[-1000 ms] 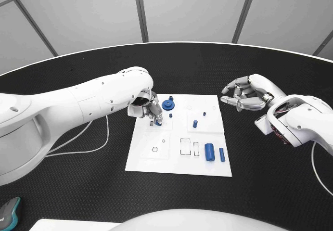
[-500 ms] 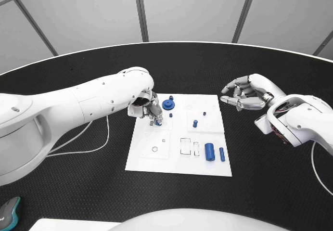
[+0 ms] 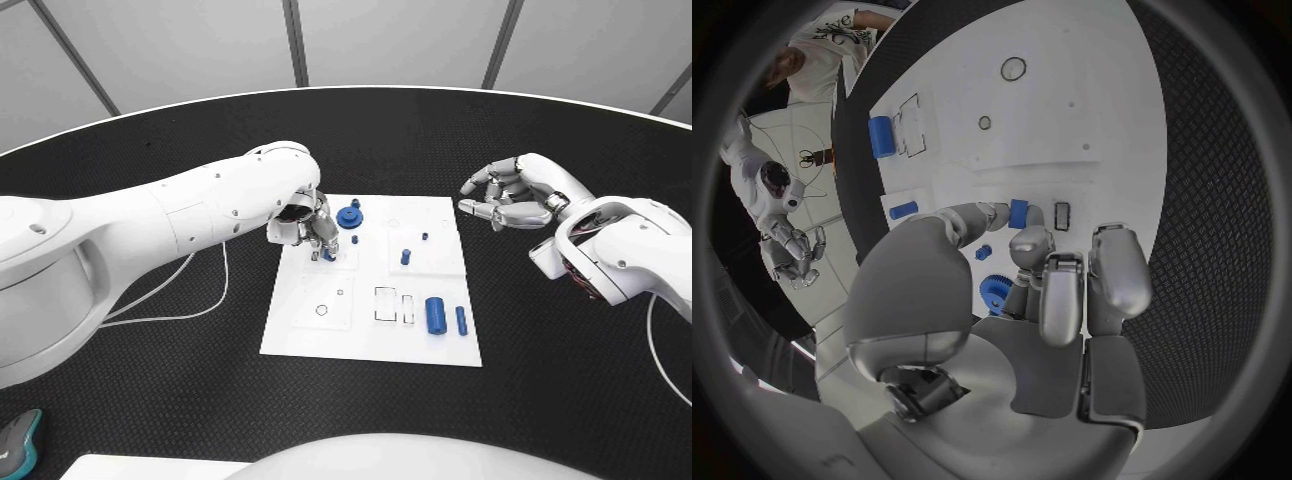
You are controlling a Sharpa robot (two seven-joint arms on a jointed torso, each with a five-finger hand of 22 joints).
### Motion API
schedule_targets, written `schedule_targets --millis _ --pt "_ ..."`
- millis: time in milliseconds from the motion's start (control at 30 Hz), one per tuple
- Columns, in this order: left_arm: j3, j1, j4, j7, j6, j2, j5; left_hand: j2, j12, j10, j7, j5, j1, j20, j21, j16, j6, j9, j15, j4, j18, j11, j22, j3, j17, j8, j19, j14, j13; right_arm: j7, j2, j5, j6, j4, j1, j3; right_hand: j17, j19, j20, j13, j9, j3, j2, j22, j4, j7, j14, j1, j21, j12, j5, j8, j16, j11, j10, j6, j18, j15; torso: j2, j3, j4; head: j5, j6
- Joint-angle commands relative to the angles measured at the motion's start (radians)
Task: Assemble the parts on the task board
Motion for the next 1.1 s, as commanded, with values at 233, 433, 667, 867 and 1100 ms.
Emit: schedule_targets --millis 233,433,667,867,1100 --pt "0.0 -0.004 -0.013 -0.059 0.004 0.01 -0.002 0.011 0.005 0.006 -0.009 0.006 -0.003 -0.004 0.006 0.004 0.017 0.003 -0.007 -0.154 -0.011 -0.005 0.001 0.149 0.245 0.005 -0.001 0.099 0.002 0.0 -0.001 0.0 0.0 0.002 0.0 0.0 -0.001 0.005 -0.001 -0.001 -0.001 0.0 0.001 -0.001 0.008 0.002 0.005 0.012 -0.003 -0.003 0.003 0.003 -0.006 -0.005 0.0 -0.005 0.013 -0.005 0.0 0.0005 -0.0009 0.0 -0.004" --pt "0.0 -0.006 -0.018 -0.059 -0.002 0.013 -0.003 0.011 0.007 0.008 -0.009 0.006 -0.003 -0.004 0.007 0.005 0.017 0.003 -0.007 -0.154 -0.011 -0.005 0.002 0.149 0.246 0.005 -0.001 0.099 0.006 -0.001 -0.002 0.0 -0.001 0.003 0.0 0.0 -0.001 0.005 -0.001 -0.001 -0.001 0.0 0.001 -0.001 0.008 0.002 0.005 0.012 -0.003 -0.003 0.003 0.003 -0.006 -0.005 0.0 -0.005 0.013 -0.005 -0.001 0.0008 -0.0001 -0.002 -0.007" --pt "0.0 -0.006 -0.021 -0.058 -0.021 0.014 -0.004 0.02 0.013 0.013 -0.009 0.002 -0.01 -0.005 0.006 0.003 0.013 0.009 -0.007 -0.148 -0.011 -0.005 0.002 0.146 0.243 0.004 -0.001 0.098 0.016 -0.001 -0.003 0.0 0.0 0.004 0.0 0.0 0.0 0.005 -0.002 -0.001 -0.001 0.0 0.0 0.0 0.008 0.002 0.005 0.013 -0.003 -0.003 0.004 0.003 -0.006 -0.005 0.0 -0.006 0.012 -0.005 -0.002 0.0005 -0.0005 -0.001 -0.007" --pt "0.0 -0.006 -0.023 -0.059 -0.013 0.014 -0.002 0.034 0.015 0.014 -0.009 -0.002 -0.026 -0.005 0.006 0.004 0.008 0.017 -0.007 -0.141 -0.011 -0.005 0.001 0.144 0.244 0.004 -0.002 0.098 0.019 -0.001 -0.004 0.0 0.0 0.004 0.0 0.0 0.0 0.005 -0.002 -0.001 -0.001 0.0 0.0 0.0 0.008 0.002 0.005 0.013 -0.003 -0.003 0.004 0.003 -0.006 -0.005 0.0 -0.006 0.012 -0.005 -0.002 0.0004 0.0 -0.003 -0.007" --pt "0.0 -0.006 -0.025 -0.06 0.006 0.015 0.0 0.05 0.01 0.013 -0.012 -0.011 -0.048 -0.005 0.004 0.004 0.006 0.028 -0.008 -0.133 -0.011 -0.007 0.001 0.139 0.245 0.005 -0.002 0.099 0.012 -0.002 -0.004 0.0 0.001 0.004 0.0 0.0 0.0 0.006 -0.002 -0.001 -0.001 0.0 0.0 -0.001 0.007 0.002 0.005 0.014 -0.003 -0.003 0.004 0.004 -0.006 -0.005 0.0 -0.006 0.012 -0.005 -0.002 0.0005 0.0002 -0.003 -0.008"
